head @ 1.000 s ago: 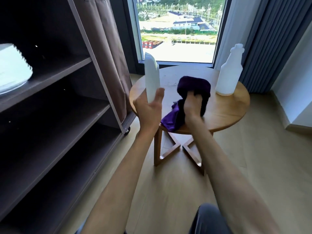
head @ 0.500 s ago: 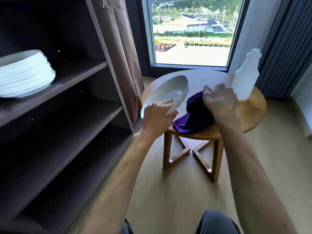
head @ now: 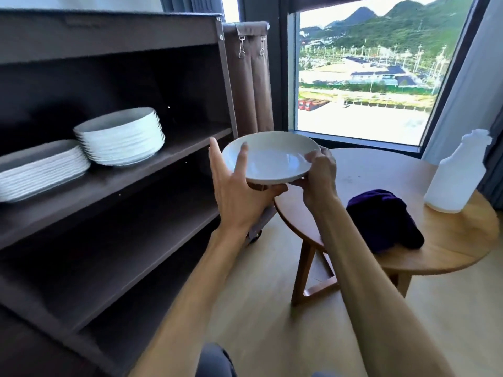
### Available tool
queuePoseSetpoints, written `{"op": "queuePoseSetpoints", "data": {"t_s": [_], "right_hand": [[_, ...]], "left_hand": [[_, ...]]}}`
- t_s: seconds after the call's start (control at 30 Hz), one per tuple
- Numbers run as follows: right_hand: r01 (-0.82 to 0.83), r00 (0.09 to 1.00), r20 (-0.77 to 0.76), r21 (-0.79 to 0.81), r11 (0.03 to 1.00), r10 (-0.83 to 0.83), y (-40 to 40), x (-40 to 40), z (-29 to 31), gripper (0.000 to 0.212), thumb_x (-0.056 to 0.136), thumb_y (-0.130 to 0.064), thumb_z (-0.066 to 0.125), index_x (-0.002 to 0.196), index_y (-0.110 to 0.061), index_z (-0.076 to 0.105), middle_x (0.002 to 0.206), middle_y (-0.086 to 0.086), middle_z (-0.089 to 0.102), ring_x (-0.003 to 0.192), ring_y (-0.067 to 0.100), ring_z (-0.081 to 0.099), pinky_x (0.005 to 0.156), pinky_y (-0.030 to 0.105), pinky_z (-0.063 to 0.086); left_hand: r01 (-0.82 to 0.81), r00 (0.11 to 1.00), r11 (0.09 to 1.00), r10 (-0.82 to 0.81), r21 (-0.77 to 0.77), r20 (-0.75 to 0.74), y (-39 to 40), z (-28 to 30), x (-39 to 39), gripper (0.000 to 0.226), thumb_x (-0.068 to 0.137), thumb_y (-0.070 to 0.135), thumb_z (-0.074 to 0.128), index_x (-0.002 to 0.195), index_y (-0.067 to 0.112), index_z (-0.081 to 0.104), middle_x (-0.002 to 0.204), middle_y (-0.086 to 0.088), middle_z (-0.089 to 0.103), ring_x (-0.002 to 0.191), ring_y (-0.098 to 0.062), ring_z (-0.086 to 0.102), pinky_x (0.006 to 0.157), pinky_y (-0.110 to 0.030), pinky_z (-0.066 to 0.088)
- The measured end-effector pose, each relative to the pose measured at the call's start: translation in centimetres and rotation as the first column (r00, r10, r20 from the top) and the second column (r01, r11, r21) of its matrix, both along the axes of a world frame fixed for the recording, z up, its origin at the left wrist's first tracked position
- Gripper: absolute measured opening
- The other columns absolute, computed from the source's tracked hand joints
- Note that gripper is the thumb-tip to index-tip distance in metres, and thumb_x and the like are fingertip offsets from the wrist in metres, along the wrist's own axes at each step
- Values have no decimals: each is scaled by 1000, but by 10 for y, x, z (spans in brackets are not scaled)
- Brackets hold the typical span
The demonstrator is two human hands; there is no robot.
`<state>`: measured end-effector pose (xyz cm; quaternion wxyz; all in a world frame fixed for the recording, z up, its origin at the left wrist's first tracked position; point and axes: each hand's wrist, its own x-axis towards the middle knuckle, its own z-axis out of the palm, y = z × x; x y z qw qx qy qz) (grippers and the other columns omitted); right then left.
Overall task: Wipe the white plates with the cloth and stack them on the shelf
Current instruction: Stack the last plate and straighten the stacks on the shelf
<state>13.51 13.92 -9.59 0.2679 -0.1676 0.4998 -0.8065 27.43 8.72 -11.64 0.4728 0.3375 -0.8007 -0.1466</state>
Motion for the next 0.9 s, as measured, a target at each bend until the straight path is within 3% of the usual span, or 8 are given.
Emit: {"op": "queuePoseSetpoints", "data": {"t_s": [0.07,0.17,0.3,0.47,0.6,0.7,0.8,0.9], "right_hand": [[-15,1000,-6,-44,999,15,-21,16,11,45,92,-6,40,135,-13,51,114,10,58,100,28,59,64,41,61],[-42,998,34,-103,994,46,-49,37,22,50,90,-6,43,138,-18,46,122,12,56,108,30,59,82,49,61],[-156,988,-8,-112,981,156,-90,63,37,27,101,-14,42,127,-17,48,118,10,57,103,25,60,65,38,62],[-327,941,-122,-101,940,315,-157,89,63,40,96,-44,57,127,-19,55,124,3,59,116,23,61,86,45,61],[-417,887,-234,-37,908,398,-209,106,75,82,80,-59,65,149,-21,43,148,2,48,136,20,47,109,42,45],[-459,843,-295,42,888,450,-250,120,79,80,93,-50,63,159,-23,28,159,0,33,143,17,36,105,31,32],[-499,812,-311,69,864,494,-286,134,85,81,93,-47,65,160,-22,26,160,1,32,143,18,36,103,30,32],[-511,795,-320,101,854,514,-308,146,89,83,92,-47,66,160,-22,26,159,2,36,141,20,40,113,37,36]], "left_hand": [[60,993,987,-44,150,-107,-10,7,18,123,67,60,89,163,26,19,171,-10,-8,158,-28,5,123,-36,19],[248,940,942,-178,227,-290,-33,14,48,120,69,44,90,163,25,18,169,4,14,154,-11,21,126,-38,27],[188,892,960,-78,209,-445,-67,32,83,108,72,41,92,159,30,30,160,13,37,145,-3,38,121,-28,33],[-10,888,989,76,147,-454,-112,64,112,104,74,43,91,159,27,32,158,13,41,145,-3,35,123,-32,31],[-109,900,983,161,149,-404,-159,77,134,112,71,46,92,161,29,27,151,24,37,139,12,31,115,-13,25],[-136,895,978,190,158,-404,-190,77,143,111,75,45,89,162,26,24,152,26,30,134,25,23,111,-3,18],[-182,877,966,245,185,-414,-216,79,154,106,79,41,87,162,23,24,164,14,27,146,8,19,123,-20,17],[-222,879,953,288,207,-379,-240,78,165,105,80,42,86,162,21,25,167,7,26,150,0,20,124,-24,17]]}}
